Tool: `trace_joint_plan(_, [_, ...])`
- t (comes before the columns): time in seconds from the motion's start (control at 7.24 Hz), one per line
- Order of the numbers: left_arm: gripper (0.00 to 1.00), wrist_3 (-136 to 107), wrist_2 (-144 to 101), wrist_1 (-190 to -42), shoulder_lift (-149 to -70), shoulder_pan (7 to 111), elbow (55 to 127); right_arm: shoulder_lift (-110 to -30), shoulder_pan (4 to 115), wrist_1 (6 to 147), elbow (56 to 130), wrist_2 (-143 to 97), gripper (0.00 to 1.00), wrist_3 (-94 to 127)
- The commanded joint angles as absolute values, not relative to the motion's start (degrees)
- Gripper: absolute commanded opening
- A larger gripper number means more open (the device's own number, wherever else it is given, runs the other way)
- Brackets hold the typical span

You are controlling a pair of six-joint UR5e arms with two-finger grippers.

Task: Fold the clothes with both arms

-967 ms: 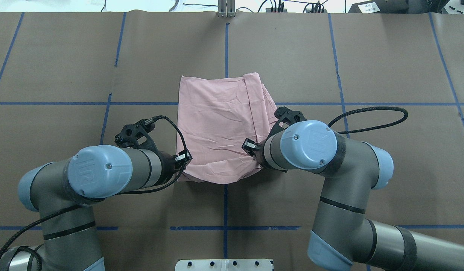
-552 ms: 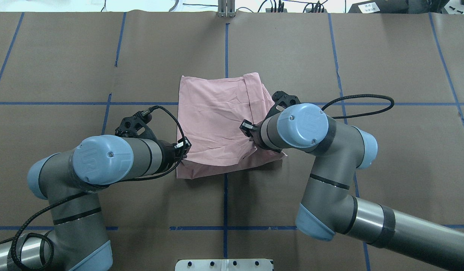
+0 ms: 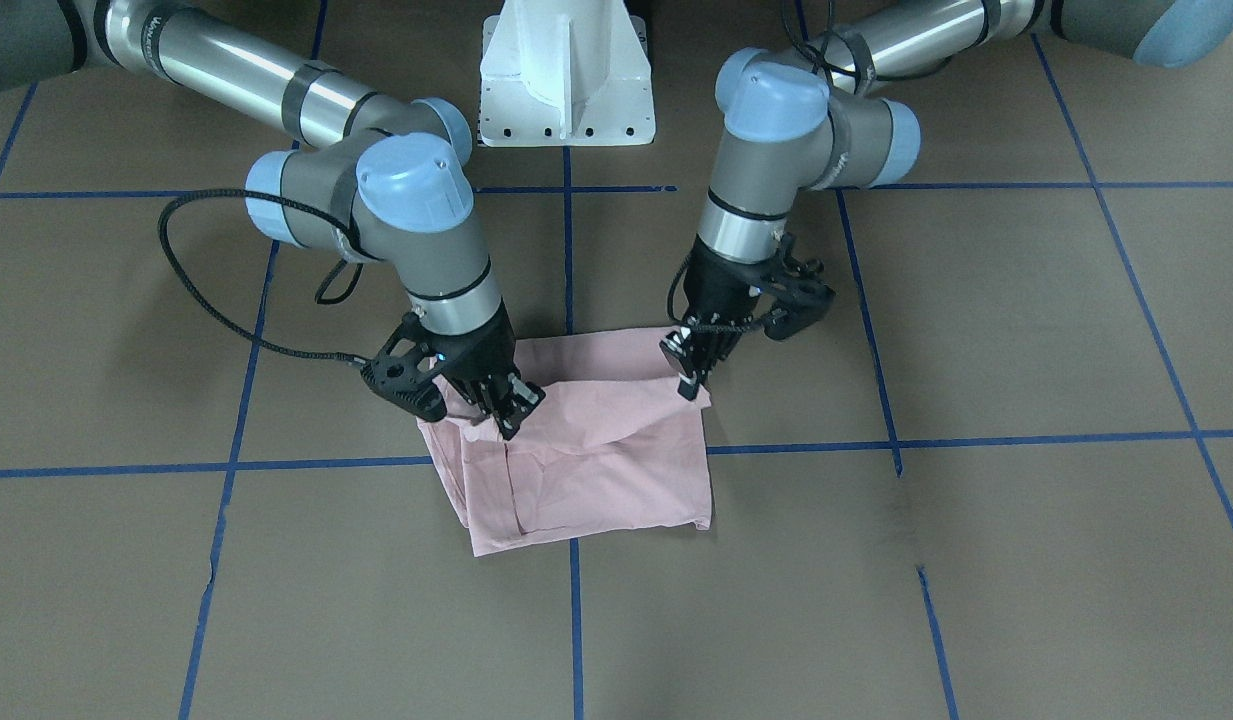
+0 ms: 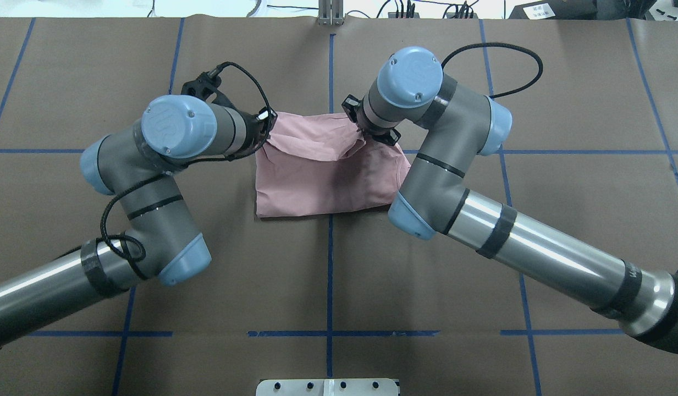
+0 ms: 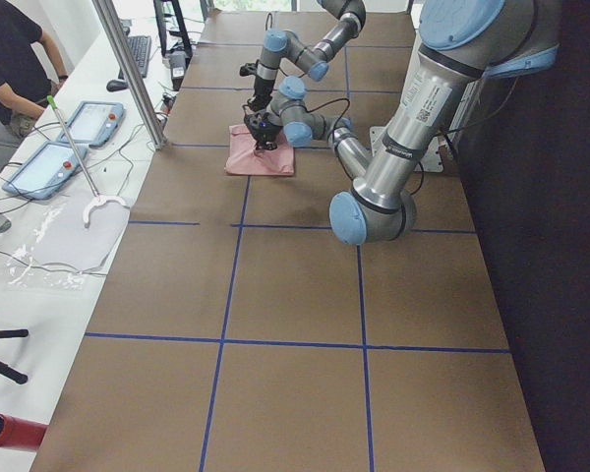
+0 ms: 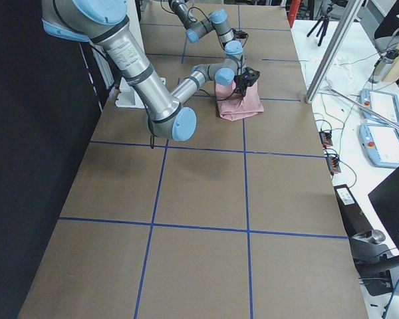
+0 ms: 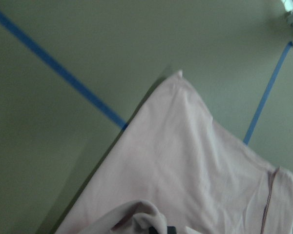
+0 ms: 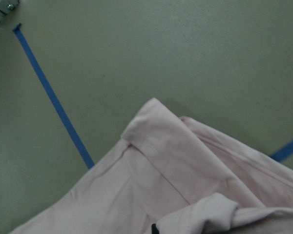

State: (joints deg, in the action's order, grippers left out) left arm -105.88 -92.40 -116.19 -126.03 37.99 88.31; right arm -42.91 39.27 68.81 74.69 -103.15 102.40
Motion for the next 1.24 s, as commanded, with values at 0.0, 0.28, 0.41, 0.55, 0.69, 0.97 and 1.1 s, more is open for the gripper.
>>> trace_joint_plan(0.0, [0.99,-96.6,-92.5,-120.1,-129.6,43.6,79.4,-37.3,42.6,61.3,59.6,-103.5,1.0,98.2])
trace_joint_plan(0.28, [1.0,-96.2,-93.8,-122.4,-129.8,44.0,78.3,-36.4,45.4,61.3,57.5,-103.4,1.0,96.9])
trace_joint_plan(0.41, [1.0,-96.1,-94.0,-123.0,-129.7,44.2,78.0,-36.4,46.0,61.3,57.4,-103.6,1.0,96.6])
trace_joint_plan(0.55, [1.0,-94.3,-95.3,-123.2,-129.6,44.6,78.0,-36.5,47.4,61.4,57.5,-104.4,1.0,94.4])
trace_joint_plan(0.69, [1.0,-91.3,-98.9,-123.4,-129.2,45.7,78.2,-36.9,49.9,62.4,58.1,-108.0,1.0,88.0])
trace_joint_plan(0.97, [1.0,-82.1,-106.7,-122.8,-124.8,50.5,83.2,-43.4,58.9,68.3,65.2,-118.1,1.0,72.2])
trace_joint_plan(1.1, [1.0,-74.9,-111.0,-122.2,-120.4,55.3,88.3,-48.5,64.6,73.6,70.8,-122.0,1.0,61.1])
